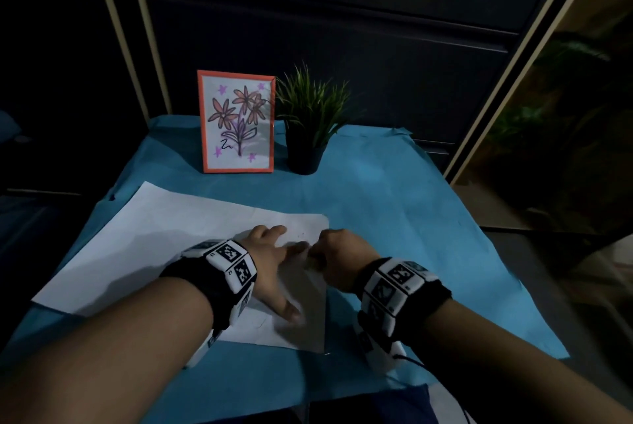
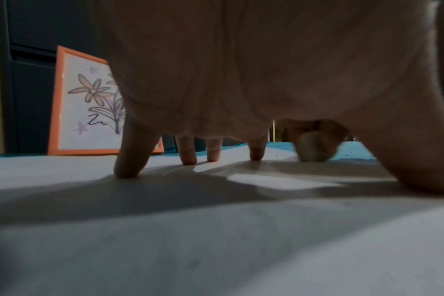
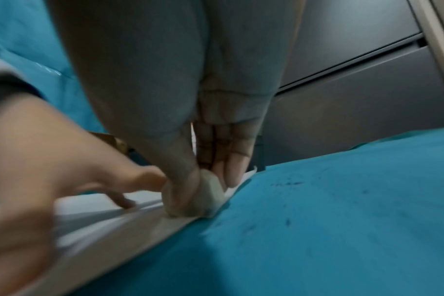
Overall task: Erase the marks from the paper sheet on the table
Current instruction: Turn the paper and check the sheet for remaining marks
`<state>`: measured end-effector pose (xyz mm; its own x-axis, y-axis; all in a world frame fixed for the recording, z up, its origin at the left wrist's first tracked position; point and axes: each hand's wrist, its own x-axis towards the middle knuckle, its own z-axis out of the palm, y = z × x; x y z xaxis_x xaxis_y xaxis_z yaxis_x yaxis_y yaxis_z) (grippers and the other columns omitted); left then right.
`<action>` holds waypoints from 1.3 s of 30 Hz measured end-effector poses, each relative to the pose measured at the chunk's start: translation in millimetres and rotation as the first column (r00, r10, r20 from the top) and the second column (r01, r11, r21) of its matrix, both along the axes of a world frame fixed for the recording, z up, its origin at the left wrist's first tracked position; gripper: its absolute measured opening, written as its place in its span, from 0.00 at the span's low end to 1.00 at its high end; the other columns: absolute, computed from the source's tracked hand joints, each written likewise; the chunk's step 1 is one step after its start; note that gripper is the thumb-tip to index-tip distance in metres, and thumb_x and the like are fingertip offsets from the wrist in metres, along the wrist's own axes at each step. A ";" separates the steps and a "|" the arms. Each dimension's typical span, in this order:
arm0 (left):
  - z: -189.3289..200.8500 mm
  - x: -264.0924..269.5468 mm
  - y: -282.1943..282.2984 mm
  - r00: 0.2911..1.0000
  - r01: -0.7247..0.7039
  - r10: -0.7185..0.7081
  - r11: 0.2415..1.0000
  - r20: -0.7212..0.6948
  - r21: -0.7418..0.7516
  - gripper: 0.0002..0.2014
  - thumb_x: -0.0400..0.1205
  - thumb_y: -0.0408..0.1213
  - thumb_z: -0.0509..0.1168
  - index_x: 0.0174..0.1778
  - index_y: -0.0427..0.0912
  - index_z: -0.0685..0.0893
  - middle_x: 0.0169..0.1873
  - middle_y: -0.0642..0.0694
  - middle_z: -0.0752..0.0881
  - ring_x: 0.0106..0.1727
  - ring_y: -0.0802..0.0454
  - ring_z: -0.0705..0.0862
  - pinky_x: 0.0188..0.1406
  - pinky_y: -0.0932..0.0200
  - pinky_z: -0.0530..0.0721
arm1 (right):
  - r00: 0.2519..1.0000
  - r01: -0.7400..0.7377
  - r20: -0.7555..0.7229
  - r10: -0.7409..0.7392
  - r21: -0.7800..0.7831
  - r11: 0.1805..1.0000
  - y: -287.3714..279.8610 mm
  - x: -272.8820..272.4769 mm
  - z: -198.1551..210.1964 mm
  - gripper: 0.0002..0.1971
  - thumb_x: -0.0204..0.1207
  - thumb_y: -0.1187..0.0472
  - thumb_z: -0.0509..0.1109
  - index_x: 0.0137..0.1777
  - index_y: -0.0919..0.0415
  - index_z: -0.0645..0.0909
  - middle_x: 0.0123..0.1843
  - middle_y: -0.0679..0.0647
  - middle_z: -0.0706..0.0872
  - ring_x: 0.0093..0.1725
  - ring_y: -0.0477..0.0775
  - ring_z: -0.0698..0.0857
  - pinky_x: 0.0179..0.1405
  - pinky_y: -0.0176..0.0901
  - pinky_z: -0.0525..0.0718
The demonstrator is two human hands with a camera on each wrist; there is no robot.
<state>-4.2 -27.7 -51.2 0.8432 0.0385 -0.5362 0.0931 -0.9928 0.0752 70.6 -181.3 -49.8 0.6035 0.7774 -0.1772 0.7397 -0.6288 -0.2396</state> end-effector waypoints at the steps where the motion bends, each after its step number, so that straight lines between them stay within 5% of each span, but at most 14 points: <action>1: -1.1 0.3 0.0 1.000 0.001 -0.001 1.000 -0.002 0.001 0.61 0.61 0.74 0.71 0.83 0.65 0.40 0.84 0.49 0.35 0.84 0.41 0.37 0.81 0.39 0.49 | 0.999 -0.033 -0.005 0.033 -0.017 0.999 -3.8 -5.0 -1.0 0.11 0.76 0.59 0.67 0.56 0.57 0.86 0.57 0.60 0.83 0.57 0.64 0.82 0.50 0.45 0.77; 15: -1.6 -0.4 -1.7 1.000 0.000 0.000 1.000 0.003 0.012 0.61 0.62 0.73 0.72 0.83 0.66 0.39 0.84 0.49 0.36 0.84 0.41 0.37 0.80 0.38 0.50 | 0.993 -0.115 -0.032 0.114 -0.049 0.992 -11.3 -18.3 2.2 0.12 0.78 0.60 0.65 0.57 0.58 0.86 0.59 0.61 0.82 0.58 0.64 0.81 0.53 0.49 0.78; 22: 0.2 0.1 -0.2 1.000 0.002 -0.002 1.000 -0.004 -0.005 0.60 0.62 0.73 0.72 0.83 0.65 0.43 0.84 0.49 0.36 0.84 0.41 0.37 0.81 0.40 0.49 | 0.999 -0.037 -0.002 0.037 -0.002 0.999 4.3 -5.6 10.2 0.13 0.79 0.56 0.66 0.62 0.52 0.84 0.59 0.60 0.83 0.59 0.62 0.81 0.53 0.46 0.78; 28: -3.0 1.1 -0.1 1.000 0.006 -0.006 1.000 0.007 0.010 0.61 0.62 0.73 0.72 0.82 0.67 0.39 0.84 0.49 0.36 0.84 0.42 0.37 0.80 0.38 0.50 | 0.992 -0.095 -0.093 0.090 -0.052 0.994 -9.2 -18.9 8.3 0.12 0.79 0.60 0.67 0.59 0.59 0.86 0.59 0.60 0.85 0.59 0.62 0.81 0.56 0.46 0.79; 33: -1.8 -4.4 -1.0 0.999 -0.017 0.017 1.000 0.041 -0.009 0.60 0.62 0.74 0.71 0.84 0.62 0.42 0.84 0.48 0.38 0.84 0.43 0.41 0.82 0.40 0.52 | 0.993 0.065 -0.100 -0.066 -0.013 0.998 -2.4 -8.3 11.3 0.12 0.77 0.54 0.69 0.58 0.57 0.87 0.57 0.58 0.87 0.59 0.59 0.83 0.47 0.41 0.77; 36: -2.9 -14.4 -0.8 0.994 -0.022 0.020 1.000 0.104 0.022 0.57 0.63 0.76 0.68 0.83 0.63 0.46 0.84 0.48 0.45 0.84 0.44 0.46 0.80 0.36 0.57 | 0.995 0.055 -0.079 -0.054 0.002 0.999 -1.9 -7.1 5.8 0.12 0.78 0.54 0.68 0.54 0.58 0.87 0.53 0.60 0.87 0.56 0.60 0.84 0.42 0.36 0.70; 39: -2.5 -20.5 1.5 0.994 -0.024 0.023 1.000 0.103 0.001 0.56 0.65 0.74 0.68 0.84 0.62 0.45 0.84 0.48 0.44 0.83 0.43 0.47 0.82 0.44 0.55 | 0.998 0.032 -0.059 -0.029 0.036 0.999 -1.0 -5.7 2.2 0.11 0.78 0.55 0.68 0.54 0.59 0.87 0.55 0.60 0.87 0.56 0.61 0.83 0.44 0.38 0.71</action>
